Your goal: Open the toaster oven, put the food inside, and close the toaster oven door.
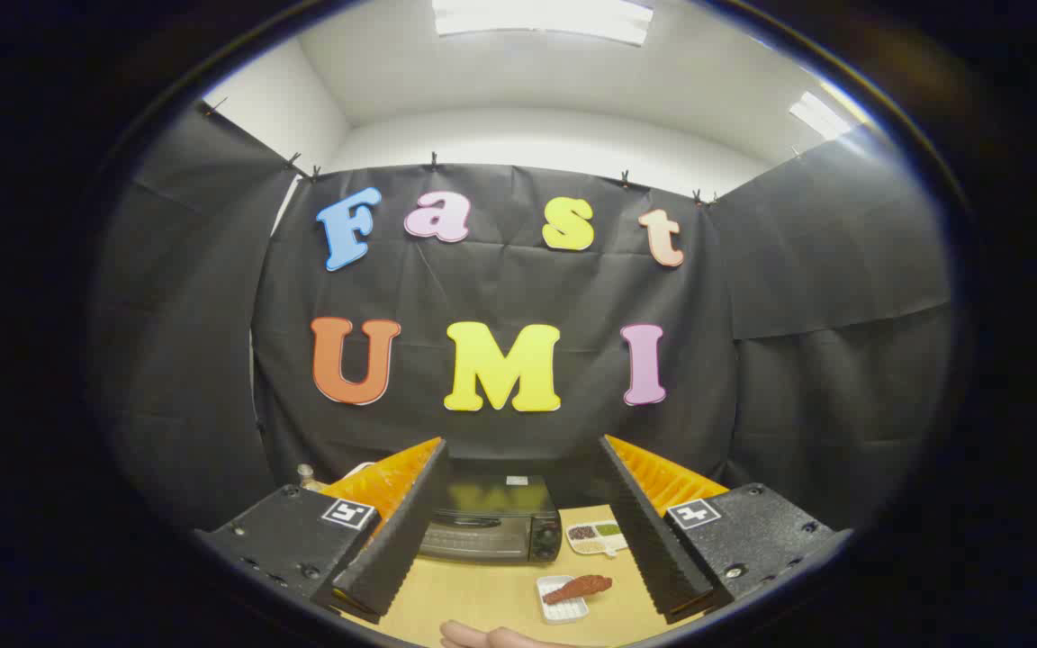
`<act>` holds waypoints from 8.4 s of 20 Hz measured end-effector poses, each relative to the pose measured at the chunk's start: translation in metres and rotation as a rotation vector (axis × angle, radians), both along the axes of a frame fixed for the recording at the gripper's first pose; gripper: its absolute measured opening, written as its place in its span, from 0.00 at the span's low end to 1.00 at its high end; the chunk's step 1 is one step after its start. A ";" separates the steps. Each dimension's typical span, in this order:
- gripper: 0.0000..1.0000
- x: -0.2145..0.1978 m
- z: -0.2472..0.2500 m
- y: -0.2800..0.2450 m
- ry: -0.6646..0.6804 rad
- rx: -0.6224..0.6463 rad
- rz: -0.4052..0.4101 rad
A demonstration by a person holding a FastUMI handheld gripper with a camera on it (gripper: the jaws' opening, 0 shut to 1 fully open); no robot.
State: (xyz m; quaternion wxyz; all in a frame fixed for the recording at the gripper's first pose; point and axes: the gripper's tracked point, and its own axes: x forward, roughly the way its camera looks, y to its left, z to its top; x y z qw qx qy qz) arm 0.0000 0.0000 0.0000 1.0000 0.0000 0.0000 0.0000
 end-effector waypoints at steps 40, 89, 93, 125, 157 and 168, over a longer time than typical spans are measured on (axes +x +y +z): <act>1.00 0.276 -0.262 0.097 0.516 -0.038 0.109; 1.00 0.097 -0.417 0.092 0.758 0.014 0.153; 1.00 0.096 -0.389 0.087 0.706 -0.002 0.190; 0.74 0.113 -0.375 -0.160 1.085 0.374 0.327; 0.08 0.055 -0.243 0.002 0.639 -0.138 0.309; 0.08 0.109 -0.266 0.059 0.524 -0.056 0.202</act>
